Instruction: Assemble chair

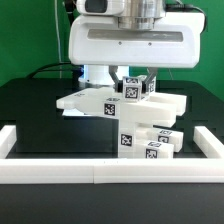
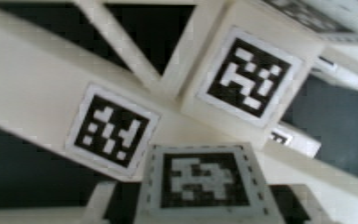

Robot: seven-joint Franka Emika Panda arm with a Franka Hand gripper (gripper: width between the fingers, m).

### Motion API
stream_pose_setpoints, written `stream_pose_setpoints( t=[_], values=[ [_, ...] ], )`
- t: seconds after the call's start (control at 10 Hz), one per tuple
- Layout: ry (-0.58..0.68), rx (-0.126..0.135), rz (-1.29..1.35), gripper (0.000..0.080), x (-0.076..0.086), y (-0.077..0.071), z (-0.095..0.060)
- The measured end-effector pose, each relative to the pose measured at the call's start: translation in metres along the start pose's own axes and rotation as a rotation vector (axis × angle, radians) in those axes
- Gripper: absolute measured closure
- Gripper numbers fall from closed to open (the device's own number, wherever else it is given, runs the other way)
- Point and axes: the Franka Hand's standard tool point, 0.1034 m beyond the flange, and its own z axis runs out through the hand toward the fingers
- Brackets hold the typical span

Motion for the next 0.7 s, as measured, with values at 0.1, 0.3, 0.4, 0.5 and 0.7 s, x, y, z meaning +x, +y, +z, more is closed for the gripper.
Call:
stream_pose_setpoints(
  t=[0.1, 0.3, 0.4, 0.5, 0.7],
  values=[
    [0.003, 0.0, 0.092, 0.0528, 0.0001, -0.0012, 0.0002],
    [0.014, 0.0, 0.255, 0.0528, 0.0012, -0.0028, 0.0003],
    [0.016, 0.001, 0.344, 0.0528, 0.0015, -0.0029, 0.0002],
    [0.016, 0.001, 0.406, 0.0528, 0.0016, -0.0028, 0.0002],
    [0.018, 0.003, 0.555, 0.0528, 0.0019, -0.0033, 0.0001]
  ],
)
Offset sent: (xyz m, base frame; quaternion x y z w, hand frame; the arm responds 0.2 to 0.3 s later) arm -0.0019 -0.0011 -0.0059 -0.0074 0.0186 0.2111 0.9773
